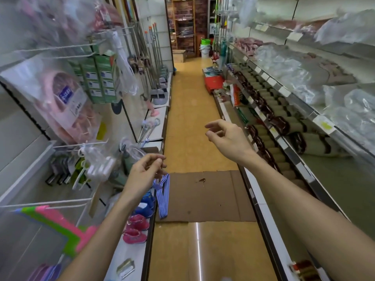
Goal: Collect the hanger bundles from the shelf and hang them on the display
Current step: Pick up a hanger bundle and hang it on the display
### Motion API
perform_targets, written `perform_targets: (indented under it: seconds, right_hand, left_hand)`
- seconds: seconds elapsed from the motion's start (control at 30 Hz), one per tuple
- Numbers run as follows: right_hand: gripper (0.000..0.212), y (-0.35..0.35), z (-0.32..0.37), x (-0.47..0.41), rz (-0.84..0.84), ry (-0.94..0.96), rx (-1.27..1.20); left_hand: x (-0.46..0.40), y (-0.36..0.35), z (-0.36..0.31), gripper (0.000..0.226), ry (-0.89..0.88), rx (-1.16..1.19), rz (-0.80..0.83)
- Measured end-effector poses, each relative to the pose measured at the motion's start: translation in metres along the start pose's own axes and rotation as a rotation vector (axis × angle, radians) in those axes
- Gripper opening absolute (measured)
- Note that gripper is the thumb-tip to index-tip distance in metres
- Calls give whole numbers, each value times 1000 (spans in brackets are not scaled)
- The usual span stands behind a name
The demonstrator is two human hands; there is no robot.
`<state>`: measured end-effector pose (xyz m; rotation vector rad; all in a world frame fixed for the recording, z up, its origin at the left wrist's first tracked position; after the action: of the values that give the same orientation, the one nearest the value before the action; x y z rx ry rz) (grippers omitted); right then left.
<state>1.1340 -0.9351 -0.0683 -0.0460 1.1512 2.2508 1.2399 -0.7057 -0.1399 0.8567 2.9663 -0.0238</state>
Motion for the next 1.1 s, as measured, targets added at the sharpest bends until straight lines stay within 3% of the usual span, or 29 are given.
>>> perform_targets:
  seconds: [0.2, 0.53, 0.9, 1.1]
  right_hand:
    - [23, -52, -51, -75, 67, -38, -13]
    - [26, -198, -166, -186, 297, -188, -47]
    - [15, -448, -337, -198, 385, -445, -147]
    - [11, -595, -437, -196, 354, -541, -137]
  left_hand:
    - [-82, -4, 32, 20, 56, -30, -42]
    - [-228, 6, 140, 19, 218, -8, -188]
    - [-327, 84, 402, 20, 346, -18, -356]
    - [-382, 131, 558, 16, 395, -182, -264]
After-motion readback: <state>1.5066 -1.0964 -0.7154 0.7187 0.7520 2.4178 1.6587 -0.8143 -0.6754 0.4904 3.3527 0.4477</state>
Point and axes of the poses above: each hand's wrist, its own x-axis away from the middle knuckle, its own y-axis out of the back of the hand, z = x × y, the point moved 9 cm from there along -x, towards the middle knuckle, and after that the axes turned 15 degrees about x, right-handed, at the moved point
